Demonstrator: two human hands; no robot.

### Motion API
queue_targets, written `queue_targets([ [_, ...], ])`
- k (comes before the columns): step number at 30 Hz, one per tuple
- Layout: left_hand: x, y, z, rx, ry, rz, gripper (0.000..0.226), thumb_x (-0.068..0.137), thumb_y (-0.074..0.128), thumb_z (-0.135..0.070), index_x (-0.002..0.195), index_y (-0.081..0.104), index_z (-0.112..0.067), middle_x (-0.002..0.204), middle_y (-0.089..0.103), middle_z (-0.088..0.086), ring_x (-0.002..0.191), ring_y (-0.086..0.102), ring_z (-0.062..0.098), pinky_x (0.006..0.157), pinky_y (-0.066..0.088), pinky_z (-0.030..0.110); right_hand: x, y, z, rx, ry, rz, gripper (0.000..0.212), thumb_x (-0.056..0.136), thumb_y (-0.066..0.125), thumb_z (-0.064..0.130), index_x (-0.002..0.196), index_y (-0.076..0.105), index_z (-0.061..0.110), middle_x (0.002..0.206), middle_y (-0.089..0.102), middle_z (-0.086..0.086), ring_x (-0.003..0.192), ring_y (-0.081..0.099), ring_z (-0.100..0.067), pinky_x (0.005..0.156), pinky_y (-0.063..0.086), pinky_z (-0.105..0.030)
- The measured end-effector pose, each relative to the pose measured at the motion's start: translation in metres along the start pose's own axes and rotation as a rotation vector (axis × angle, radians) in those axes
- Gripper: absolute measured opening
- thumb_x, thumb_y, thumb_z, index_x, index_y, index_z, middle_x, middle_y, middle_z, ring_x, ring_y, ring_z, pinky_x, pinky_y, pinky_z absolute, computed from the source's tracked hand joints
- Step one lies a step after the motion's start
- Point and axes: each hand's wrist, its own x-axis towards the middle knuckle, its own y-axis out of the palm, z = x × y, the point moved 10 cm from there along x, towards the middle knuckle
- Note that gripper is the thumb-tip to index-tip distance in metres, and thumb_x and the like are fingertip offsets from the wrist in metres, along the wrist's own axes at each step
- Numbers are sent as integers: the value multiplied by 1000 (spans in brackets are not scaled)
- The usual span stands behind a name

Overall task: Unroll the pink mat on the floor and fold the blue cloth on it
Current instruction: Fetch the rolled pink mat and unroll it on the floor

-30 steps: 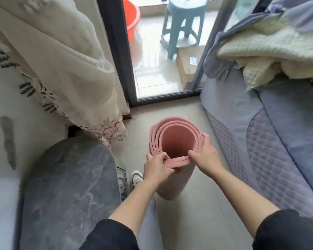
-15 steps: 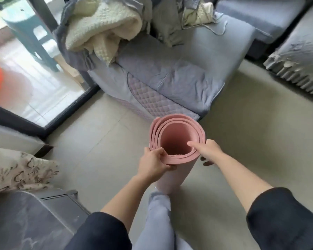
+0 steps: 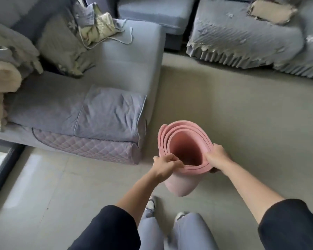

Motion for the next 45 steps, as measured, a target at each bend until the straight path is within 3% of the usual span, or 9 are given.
queue_targets([
  [3,33,27,-53,-35,83,10,18,67,58,-28,80,71,-31,105,65,15,115,50,31,99,47,37,37,-55,-13,32,-21,-59,15,70,47,5,79,52,16,85,64,-9,66,62,-30,50,44,-24],
  [5,65,49,-90,-22,124,-13,39,79,56,-24,115,63,-36,107,65,12,114,54,33,101,47,42,68,-97,-22,28,-38,-99,14,71,50,5,78,51,17,92,66,-10,78,59,-31,60,42,-27],
  [11,167,92,-176,-238,51,-331,99,79,62,-32,150,-7,-35,115,50,-7,102,60,24,92,47,34,183,-192,-42,28,-113,-116,32,74,50,8,98,60,27,100,68,-8,85,60,-32,62,43,-26],
  [17,278,168,-253,-456,-155,-238,45,58,59,-29,103,56,-32,72,63,1,52,56,19,52,53,30,298,-290,-46,-6,-271,-17,48,71,43,25,114,60,36,98,69,-3,89,60,-32,74,48,-32],
  [25,392,207,-348,-585,81,-290,57,68,53,-12,106,54,-55,103,67,-9,91,69,22,57,61,42,433,-385,-43,-25,-427,-117,66,81,48,11,140,42,41,127,64,1,114,56,-29,88,44,-29],
  [29,451,229,-353,-537,211,-320,64,67,49,1,100,56,-54,92,69,-18,93,66,17,78,59,47,480,-383,-70,-24,-512,-167,70,85,50,11,147,31,36,137,58,1,120,55,-26,92,42,-27],
  [33,537,241,-326,-566,297,-399,65,66,46,9,101,63,-43,80,67,-20,76,61,12,66,51,36,550,-355,-71,-184,-658,-162,85,80,57,12,149,18,43,149,43,2,131,45,-23,100,38,-27],
  [40,655,286,-215,-662,330,-404,68,57,46,9,103,70,-34,86,70,-10,81,59,17,73,43,38,683,-252,-109,423,-586,198,45,91,51,40,132,57,22,146,46,6,136,35,-4,115,18,-22],
  [45,706,314,-138,-467,392,-396,72,68,48,8,117,66,-42,110,74,-10,99,68,7,82,56,24,779,-159,-163,20,-558,79,51,92,41,52,141,42,37,159,21,5,146,12,-20,115,10,-35],
])
